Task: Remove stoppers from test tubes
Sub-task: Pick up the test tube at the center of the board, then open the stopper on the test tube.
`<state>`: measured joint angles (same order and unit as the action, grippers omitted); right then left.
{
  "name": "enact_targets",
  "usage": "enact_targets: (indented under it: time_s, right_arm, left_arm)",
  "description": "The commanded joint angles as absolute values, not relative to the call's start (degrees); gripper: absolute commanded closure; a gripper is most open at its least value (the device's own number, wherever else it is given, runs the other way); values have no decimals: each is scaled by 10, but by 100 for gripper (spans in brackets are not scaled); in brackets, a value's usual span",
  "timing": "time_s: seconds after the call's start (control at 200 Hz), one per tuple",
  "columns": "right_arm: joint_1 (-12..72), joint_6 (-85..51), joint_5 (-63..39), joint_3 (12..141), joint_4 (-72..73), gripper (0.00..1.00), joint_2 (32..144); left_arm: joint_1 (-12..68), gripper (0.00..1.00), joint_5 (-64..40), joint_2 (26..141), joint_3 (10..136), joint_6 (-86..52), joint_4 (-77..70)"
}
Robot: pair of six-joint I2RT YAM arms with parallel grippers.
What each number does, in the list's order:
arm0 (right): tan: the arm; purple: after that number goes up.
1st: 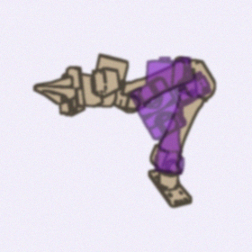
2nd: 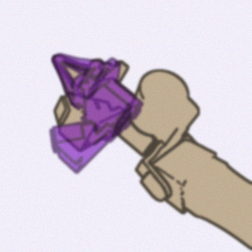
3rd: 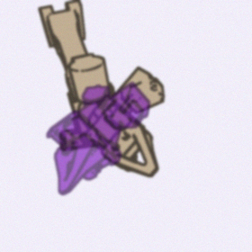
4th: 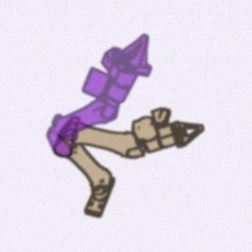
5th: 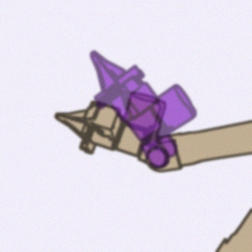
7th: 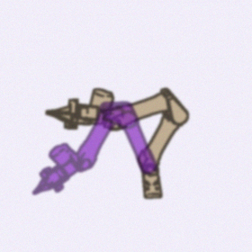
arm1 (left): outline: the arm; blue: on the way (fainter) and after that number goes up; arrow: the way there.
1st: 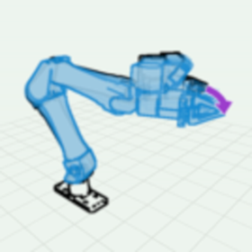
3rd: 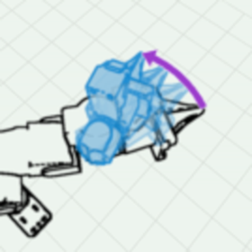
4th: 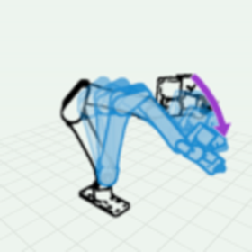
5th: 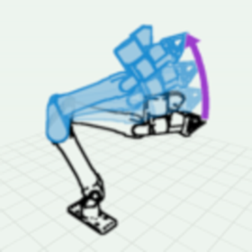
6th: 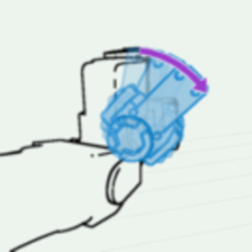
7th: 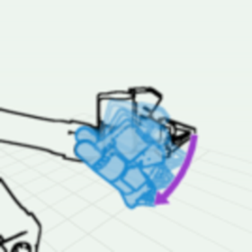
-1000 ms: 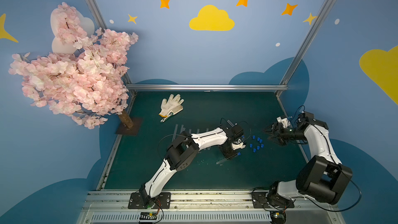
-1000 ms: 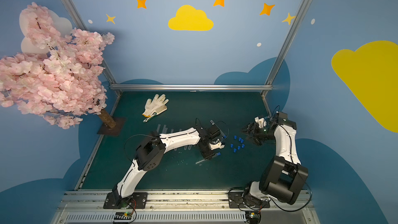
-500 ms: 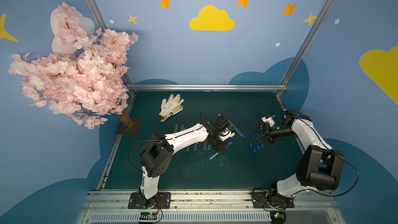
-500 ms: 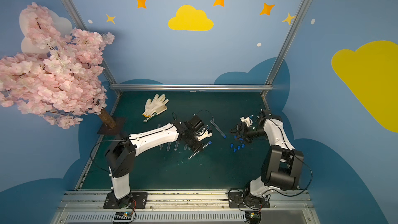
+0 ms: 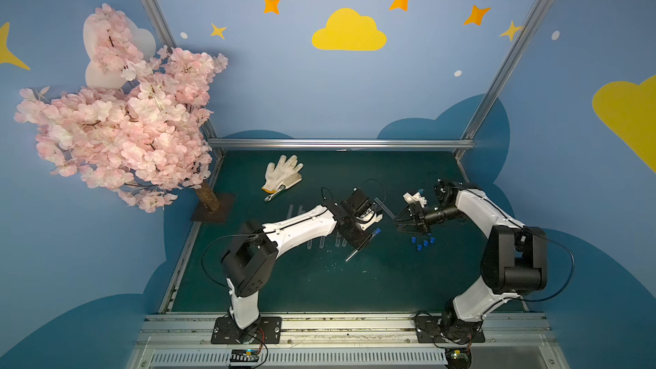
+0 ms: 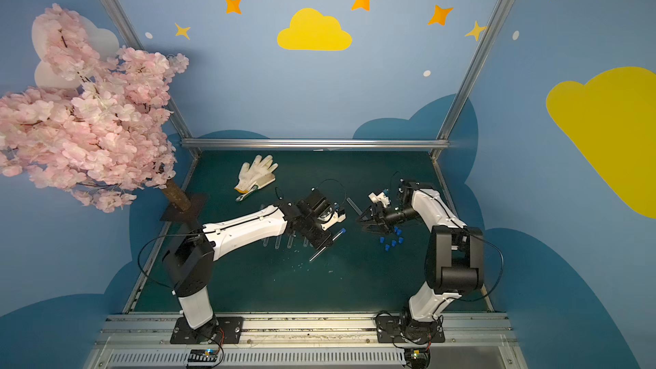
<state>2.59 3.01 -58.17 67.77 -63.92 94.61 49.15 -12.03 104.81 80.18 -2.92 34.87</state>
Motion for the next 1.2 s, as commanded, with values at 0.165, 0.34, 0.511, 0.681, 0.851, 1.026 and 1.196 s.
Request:
enact_targets:
  time_s: [0.165, 0.34, 0.511, 0.681, 0.851, 1.026, 1.196]
  right_arm:
    - [65, 16, -587, 693, -627, 46, 961]
    - [85, 3, -583, 704, -614, 49, 975]
    - [98, -5, -581, 714, -607, 51, 987]
    - [105, -8, -574, 712, -599, 54, 993]
    - [106, -14, -576, 705, -589, 55, 996]
    - [109, -16, -576, 709, -585, 58, 1000]
    - [112, -20, -574, 711, -580, 64, 1008]
  left_arm:
    - [487, 97, -130, 1029, 810, -35, 331]
    - [487, 97, -147, 1024, 816, -31, 336]
    - [490, 97, -156, 1017, 815, -30, 337]
    - [493, 97, -157, 1016, 819, -29, 339]
    - [494, 97, -157, 1014, 822, -28, 341]
    - [497, 97, -159, 1014, 824, -26, 343]
    - [497, 97, -159, 1013, 824, -25, 343]
